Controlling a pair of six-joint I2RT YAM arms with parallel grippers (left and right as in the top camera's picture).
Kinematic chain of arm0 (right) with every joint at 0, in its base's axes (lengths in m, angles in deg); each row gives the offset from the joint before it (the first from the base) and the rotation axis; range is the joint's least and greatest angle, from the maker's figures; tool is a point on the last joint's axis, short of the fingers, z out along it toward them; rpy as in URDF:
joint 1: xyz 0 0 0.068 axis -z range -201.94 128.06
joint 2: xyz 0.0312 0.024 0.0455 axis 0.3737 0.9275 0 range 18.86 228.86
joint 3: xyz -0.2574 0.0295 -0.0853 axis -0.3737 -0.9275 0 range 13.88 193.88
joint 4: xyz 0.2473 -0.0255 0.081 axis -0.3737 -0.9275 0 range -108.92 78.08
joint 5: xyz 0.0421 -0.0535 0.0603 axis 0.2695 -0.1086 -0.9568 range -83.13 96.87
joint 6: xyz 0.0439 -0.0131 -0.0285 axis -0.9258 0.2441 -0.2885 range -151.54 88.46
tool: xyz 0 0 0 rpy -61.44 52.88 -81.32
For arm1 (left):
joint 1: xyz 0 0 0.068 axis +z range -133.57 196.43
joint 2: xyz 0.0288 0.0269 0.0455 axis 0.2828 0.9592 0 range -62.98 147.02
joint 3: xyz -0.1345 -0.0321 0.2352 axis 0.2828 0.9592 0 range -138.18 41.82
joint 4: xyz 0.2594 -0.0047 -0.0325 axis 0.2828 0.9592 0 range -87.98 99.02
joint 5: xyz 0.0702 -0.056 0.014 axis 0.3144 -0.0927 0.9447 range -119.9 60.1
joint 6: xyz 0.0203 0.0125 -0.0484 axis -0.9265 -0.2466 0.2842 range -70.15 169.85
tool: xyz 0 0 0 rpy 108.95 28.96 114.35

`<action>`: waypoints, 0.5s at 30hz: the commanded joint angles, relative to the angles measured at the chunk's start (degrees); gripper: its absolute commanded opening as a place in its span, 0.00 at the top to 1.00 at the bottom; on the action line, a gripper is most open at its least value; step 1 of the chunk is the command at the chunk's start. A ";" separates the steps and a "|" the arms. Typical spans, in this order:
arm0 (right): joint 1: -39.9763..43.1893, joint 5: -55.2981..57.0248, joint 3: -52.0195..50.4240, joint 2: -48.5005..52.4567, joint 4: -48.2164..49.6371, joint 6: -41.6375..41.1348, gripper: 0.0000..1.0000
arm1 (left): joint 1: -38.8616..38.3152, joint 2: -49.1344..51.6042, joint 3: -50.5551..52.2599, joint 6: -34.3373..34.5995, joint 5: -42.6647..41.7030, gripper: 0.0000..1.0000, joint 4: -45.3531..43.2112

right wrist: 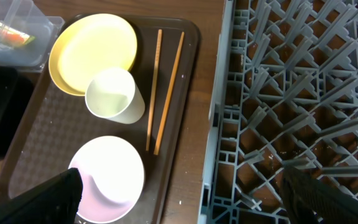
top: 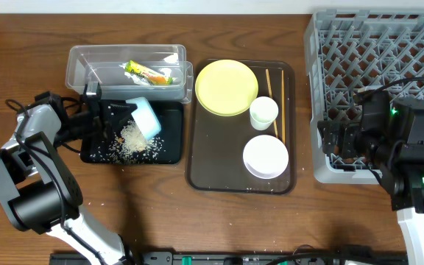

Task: Sort waste into correct bins and load items into the dishwasher rack
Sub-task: 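Tip the light-blue bowl over the black tray to dump the rice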

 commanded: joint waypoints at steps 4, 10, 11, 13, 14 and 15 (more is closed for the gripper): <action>-1.18 -0.63 1.07 -0.33 0.11 0.20 0.01 | 0.26 0.37 0.11 -0.79 -4.61 0.94 0.15; -1.18 -0.63 1.07 -0.33 0.09 0.20 0.01 | 0.26 0.37 0.11 1.05 -4.61 0.94 0.66; -1.18 -0.63 1.07 -0.33 0.09 0.20 0.01 | 0.26 0.37 0.11 2.38 -4.63 0.94 1.42; -1.18 -0.61 1.07 -0.33 0.07 0.20 0.01 | 0.26 0.33 0.11 3.10 -4.61 0.94 3.19; -1.18 -0.61 1.07 -0.33 0.07 0.20 0.01 | 0.26 0.33 0.11 3.06 -4.59 0.94 2.89; -1.18 -0.63 1.07 -0.33 0.07 0.20 0.01 | 0.31 0.33 0.11 3.10 -4.59 0.94 1.97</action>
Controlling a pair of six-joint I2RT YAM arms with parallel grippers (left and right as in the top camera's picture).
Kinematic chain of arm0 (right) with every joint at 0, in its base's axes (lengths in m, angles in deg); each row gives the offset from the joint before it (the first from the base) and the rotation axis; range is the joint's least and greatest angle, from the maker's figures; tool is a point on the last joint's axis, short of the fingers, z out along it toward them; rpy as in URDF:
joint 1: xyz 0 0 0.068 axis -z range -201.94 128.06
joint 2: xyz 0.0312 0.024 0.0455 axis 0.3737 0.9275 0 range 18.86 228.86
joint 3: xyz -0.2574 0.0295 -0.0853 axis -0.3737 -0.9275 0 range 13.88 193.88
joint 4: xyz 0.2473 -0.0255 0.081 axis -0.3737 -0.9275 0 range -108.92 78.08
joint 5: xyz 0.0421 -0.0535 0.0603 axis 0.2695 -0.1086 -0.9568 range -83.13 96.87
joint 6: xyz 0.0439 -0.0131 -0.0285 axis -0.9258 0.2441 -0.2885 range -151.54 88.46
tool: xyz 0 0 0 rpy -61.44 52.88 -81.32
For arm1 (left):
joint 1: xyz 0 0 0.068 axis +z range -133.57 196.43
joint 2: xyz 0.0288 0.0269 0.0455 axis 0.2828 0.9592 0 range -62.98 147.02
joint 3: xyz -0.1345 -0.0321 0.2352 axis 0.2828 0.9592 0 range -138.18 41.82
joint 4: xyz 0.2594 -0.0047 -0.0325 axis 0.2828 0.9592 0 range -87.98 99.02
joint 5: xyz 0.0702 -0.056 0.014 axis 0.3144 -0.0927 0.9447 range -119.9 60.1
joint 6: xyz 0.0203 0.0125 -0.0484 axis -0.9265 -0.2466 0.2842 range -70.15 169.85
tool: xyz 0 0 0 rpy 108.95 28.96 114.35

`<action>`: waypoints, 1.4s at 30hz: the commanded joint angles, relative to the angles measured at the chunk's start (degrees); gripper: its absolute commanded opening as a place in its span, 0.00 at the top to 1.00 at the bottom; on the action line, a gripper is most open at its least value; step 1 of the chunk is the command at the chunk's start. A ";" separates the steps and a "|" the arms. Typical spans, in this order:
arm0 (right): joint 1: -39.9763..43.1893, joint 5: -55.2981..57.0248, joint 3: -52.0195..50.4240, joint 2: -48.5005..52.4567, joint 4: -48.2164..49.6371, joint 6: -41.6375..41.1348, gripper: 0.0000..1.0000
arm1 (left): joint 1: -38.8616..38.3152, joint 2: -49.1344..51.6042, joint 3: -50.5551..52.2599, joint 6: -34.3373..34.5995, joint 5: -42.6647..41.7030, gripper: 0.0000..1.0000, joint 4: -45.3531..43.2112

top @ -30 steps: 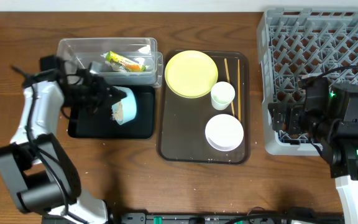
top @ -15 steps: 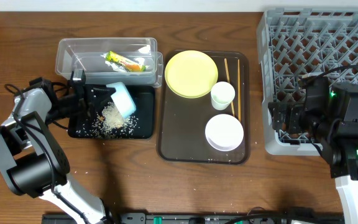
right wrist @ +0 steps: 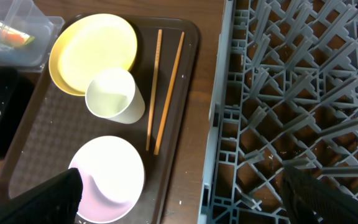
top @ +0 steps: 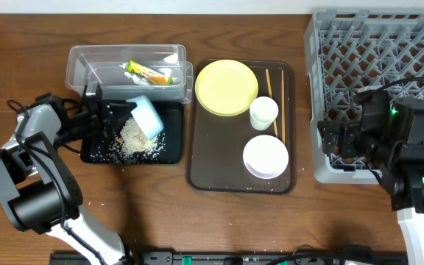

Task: Sort waste into correct bins and load items into the dishwasher rack
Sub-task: 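Tip the light-blue bowl over the black tray to dump the rice, then set the emptied light-blue bowl back on the brown tray with the left gripper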

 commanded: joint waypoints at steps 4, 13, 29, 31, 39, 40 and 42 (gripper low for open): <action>-1.18 -0.63 1.07 -0.33 0.09 0.20 0.01 | 0.52 0.33 0.07 4.26 -1.68 0.94 -0.81; -1.18 -0.63 1.07 -0.33 -0.07 0.20 0.01 | 1.29 0.31 0.07 14.51 -1.68 0.94 -7.56; -1.18 -0.63 1.07 -0.33 -0.35 0.17 0.01 | 0.48 -3.96 0.07 13.77 -1.60 0.94 -4.94; -1.18 -0.63 1.07 -0.33 -0.33 0.20 0.01 | -0.76 -6.51 0.04 11.54 -1.36 0.94 -4.98; -1.18 -0.63 1.07 -0.33 -0.31 0.20 0.01 | -18.93 -22.69 0.02 13.22 36.63 0.94 -5.84; -1.18 -0.63 1.07 -0.33 -0.31 0.20 0.01 | -22.84 -23.91 0.02 13.97 41.83 0.94 -6.51; -1.18 -0.63 1.07 -0.33 -0.28 0.20 0.01 | -30.29 -25.00 0.02 15.23 49.96 0.94 -8.07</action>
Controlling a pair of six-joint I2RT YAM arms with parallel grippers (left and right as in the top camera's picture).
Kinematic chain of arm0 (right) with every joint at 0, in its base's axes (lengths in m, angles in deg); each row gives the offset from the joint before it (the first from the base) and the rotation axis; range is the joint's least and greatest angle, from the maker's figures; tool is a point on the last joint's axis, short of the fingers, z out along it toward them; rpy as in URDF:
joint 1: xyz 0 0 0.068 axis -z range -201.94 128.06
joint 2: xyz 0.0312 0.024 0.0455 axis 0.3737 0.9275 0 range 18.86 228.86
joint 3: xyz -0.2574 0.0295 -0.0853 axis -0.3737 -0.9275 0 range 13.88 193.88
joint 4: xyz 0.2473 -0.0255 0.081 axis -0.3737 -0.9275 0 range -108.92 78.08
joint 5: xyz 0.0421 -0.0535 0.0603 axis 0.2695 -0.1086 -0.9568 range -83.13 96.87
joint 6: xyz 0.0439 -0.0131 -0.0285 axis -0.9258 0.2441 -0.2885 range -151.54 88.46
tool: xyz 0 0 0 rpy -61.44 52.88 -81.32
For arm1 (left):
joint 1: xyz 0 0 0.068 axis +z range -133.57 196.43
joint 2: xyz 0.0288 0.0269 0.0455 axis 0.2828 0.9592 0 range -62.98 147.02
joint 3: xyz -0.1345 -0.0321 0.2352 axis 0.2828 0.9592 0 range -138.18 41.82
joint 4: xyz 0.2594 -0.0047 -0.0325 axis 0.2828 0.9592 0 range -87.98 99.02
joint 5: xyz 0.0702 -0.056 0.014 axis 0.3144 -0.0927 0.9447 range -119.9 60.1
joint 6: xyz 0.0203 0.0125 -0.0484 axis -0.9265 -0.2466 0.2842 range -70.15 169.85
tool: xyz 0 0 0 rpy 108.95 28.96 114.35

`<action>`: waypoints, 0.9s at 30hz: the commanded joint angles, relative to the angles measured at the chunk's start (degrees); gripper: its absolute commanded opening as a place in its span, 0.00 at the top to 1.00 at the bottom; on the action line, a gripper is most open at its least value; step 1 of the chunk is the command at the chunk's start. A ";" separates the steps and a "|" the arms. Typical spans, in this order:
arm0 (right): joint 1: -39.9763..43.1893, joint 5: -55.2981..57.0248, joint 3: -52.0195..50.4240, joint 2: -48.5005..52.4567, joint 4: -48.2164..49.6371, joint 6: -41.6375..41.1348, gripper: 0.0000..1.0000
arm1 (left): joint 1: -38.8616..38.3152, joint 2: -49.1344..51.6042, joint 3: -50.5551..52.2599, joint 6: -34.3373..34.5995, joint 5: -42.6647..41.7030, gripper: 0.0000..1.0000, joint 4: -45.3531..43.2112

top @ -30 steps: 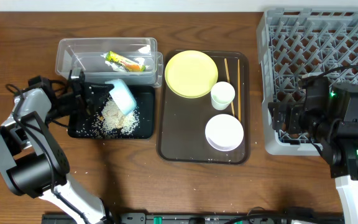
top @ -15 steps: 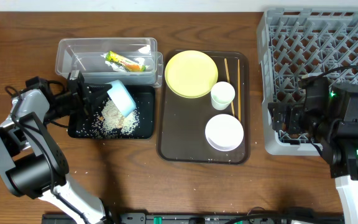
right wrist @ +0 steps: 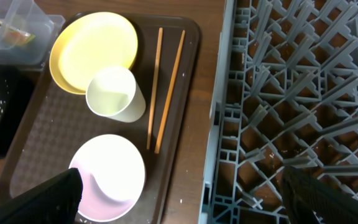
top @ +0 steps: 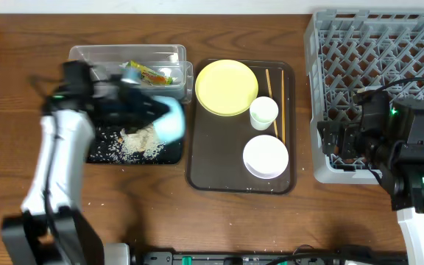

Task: Sort waste into correct bins and load items into the dishwasher rack
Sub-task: 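Set the emptied light-blue bowl back on the brown tray with the left gripper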

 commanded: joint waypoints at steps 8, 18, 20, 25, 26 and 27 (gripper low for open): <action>-1.18 -0.48 1.07 -0.33 -0.28 0.20 0.01 | -30.51 2.75 -0.02 4.81 36.22 0.94 -8.17; -1.18 -0.48 1.07 -0.33 -0.96 0.20 0.01 | -42.29 11.87 -0.02 7.17 45.31 0.94 -11.15; -1.18 -0.48 1.07 -0.33 -0.98 0.20 0.01 | -43.10 13.03 -0.02 7.17 45.31 0.92 -11.19; -1.18 -0.48 1.07 -0.33 -0.94 0.20 0.01 | -43.78 13.20 -0.37 7.54 44.52 0.69 -11.39; -1.18 -0.48 1.07 -0.33 -0.96 0.20 0.01 | -43.78 13.20 -0.72 7.54 43.82 0.65 -11.37; -1.18 -0.48 1.07 -0.33 -0.94 0.20 0.01 | -43.78 13.11 -1.22 7.54 43.06 0.62 -11.23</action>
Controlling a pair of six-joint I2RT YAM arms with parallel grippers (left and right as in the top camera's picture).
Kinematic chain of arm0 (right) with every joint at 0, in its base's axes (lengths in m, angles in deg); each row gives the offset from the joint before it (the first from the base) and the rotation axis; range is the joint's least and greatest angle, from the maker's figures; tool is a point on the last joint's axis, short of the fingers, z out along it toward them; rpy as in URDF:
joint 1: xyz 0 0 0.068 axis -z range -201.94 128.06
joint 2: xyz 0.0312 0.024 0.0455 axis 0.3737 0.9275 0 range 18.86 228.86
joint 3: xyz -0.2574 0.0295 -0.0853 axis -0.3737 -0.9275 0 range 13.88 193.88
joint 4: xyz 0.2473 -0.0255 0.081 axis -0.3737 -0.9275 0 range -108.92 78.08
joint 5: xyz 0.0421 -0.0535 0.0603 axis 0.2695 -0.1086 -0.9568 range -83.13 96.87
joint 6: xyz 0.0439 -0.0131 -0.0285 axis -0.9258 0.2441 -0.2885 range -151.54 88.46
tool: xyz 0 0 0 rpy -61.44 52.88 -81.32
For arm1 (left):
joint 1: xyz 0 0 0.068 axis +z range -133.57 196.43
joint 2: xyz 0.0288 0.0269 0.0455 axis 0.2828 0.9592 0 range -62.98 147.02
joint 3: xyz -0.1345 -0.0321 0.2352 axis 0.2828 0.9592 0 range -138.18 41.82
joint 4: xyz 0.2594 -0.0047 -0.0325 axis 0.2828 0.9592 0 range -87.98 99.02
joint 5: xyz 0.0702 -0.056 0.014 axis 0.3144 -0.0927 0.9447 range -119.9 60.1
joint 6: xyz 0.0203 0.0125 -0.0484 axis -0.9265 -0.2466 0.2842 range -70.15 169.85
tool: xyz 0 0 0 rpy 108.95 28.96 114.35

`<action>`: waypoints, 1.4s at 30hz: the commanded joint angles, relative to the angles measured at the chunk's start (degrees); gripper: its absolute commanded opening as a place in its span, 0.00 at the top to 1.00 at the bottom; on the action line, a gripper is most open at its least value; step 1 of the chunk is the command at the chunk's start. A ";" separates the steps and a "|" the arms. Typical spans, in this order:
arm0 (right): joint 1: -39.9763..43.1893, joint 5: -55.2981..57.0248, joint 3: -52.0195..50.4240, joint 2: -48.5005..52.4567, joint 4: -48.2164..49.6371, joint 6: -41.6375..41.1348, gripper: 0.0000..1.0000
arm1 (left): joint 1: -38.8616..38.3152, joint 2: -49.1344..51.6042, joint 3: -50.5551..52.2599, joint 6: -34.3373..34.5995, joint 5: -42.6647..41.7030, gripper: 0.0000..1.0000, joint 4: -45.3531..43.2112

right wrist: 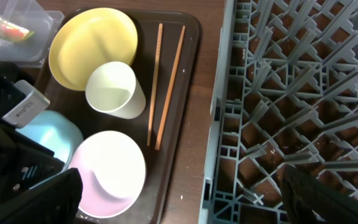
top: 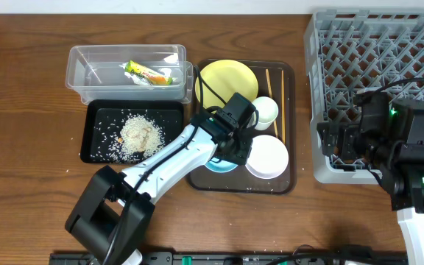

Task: Sort waste into correct bins and load items into the dishwasher rack
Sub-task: 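Set the emptied light-blue bowl back on the brown tray with the left gripper, then grasp the white paper cup with the left gripper and lift it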

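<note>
My left gripper (top: 231, 146) reaches over the brown tray (top: 199, 173) and is shut on the rim of a light blue bowl (top: 218, 163), which sits low on the tray's left half. In the right wrist view the blue bowl (right wrist: 50, 134) lies beside the white bowl (right wrist: 107, 171), with the left gripper (right wrist: 17, 152) over its left side. The yellow plate (top: 223, 82), the pale cup (top: 266, 110) and two chopsticks (top: 271, 88) are also on the tray. My right gripper (right wrist: 185, 202) hangs open over the left edge of the grey dish rack (top: 377, 66).
A black tray (top: 98, 147) holds a heap of rice (top: 140, 132). Behind it stands a clear container (top: 87, 73) with a wrapper (top: 147, 72) inside. Rice grains are scattered on the table beside the black tray.
My left gripper has carried the blue bowl from the right edge of the black tray over to the brown tray, beside the white bowl. The right arm has not moved.
My left gripper first held the blue bowl tipped over the black tray, with rice lying below it. Half a second later the rice heap was larger. Then the bowl was at the black tray's right edge, and now it is down on the brown tray.
</note>
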 commanded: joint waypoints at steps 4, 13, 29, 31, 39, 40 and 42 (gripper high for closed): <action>-1.18 -0.48 1.05 -0.33 -0.13 0.22 0.01 | 0.07 -1.88 -5.22 -0.07 -1.22 0.53 2.14; -1.18 -0.48 1.05 -0.33 -0.11 0.22 0.01 | 3.63 -2.01 -10.84 -2.47 -1.20 0.45 -0.90; -1.18 -0.50 1.05 -0.33 -0.59 0.22 0.01 | 5.51 13.49 -16.00 -2.82 0.87 0.49 -11.61; -1.18 -0.48 1.05 -0.33 -0.87 0.22 0.01 | 5.64 14.36 -15.98 -2.82 2.49 0.57 -11.21; -1.18 -0.52 1.05 -0.33 -0.72 -0.09 0.01 | 6.43 13.05 -16.31 -0.83 1.95 0.94 -10.67; -1.18 -0.52 1.03 -0.31 -0.31 -0.94 0.01 | 6.71 12.15 -16.31 -0.83 0.79 0.94 -10.64; -1.18 -1.20 1.01 -0.20 0.70 -2.34 0.01 | 7.65 9.86 -16.31 -0.74 -2.56 0.94 -10.36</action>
